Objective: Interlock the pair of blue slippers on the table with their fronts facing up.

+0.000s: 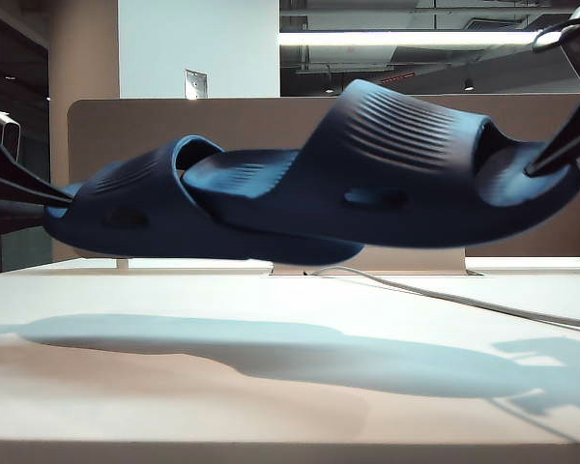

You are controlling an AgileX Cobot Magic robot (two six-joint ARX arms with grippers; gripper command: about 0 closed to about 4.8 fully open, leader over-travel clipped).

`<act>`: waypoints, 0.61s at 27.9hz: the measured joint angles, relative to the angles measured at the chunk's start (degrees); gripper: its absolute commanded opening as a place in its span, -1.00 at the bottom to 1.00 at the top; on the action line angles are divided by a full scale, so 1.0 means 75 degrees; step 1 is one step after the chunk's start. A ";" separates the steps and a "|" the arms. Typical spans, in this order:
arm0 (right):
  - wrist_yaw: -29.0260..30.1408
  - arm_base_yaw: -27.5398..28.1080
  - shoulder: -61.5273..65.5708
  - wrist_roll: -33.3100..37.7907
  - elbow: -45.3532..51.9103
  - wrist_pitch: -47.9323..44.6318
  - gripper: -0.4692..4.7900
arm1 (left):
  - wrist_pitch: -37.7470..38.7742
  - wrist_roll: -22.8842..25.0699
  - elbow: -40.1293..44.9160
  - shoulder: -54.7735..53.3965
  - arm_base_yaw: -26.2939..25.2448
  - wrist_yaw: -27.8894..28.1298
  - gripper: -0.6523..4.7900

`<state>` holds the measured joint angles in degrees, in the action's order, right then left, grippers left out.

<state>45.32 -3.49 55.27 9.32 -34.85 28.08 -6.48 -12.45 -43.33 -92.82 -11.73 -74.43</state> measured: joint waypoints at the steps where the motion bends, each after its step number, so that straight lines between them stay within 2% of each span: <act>1: -0.0096 0.0000 0.0000 -0.0114 0.0000 0.0082 -0.82 | 0.0079 0.0055 0.0000 0.0000 -0.0003 0.0000 -0.78; 5: -0.0659 0.0000 0.0023 -0.0554 -0.0032 0.0455 -0.82 | 0.0653 0.0434 0.0000 0.0000 -0.0006 0.0009 -0.78; 9: -0.0711 0.0000 0.0280 -0.0656 -0.0105 0.0530 -0.82 | 0.0857 0.0527 0.0000 0.0000 0.0058 0.0012 -0.78; 17: -0.0699 -0.0015 0.1498 -0.1486 -0.0968 0.1046 -0.82 | 0.0956 0.0685 0.0000 0.0000 0.0632 -0.0192 -0.78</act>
<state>40.07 -3.60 66.50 -1.83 -42.11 35.92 0.69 -7.31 -43.33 -92.82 -6.98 -75.88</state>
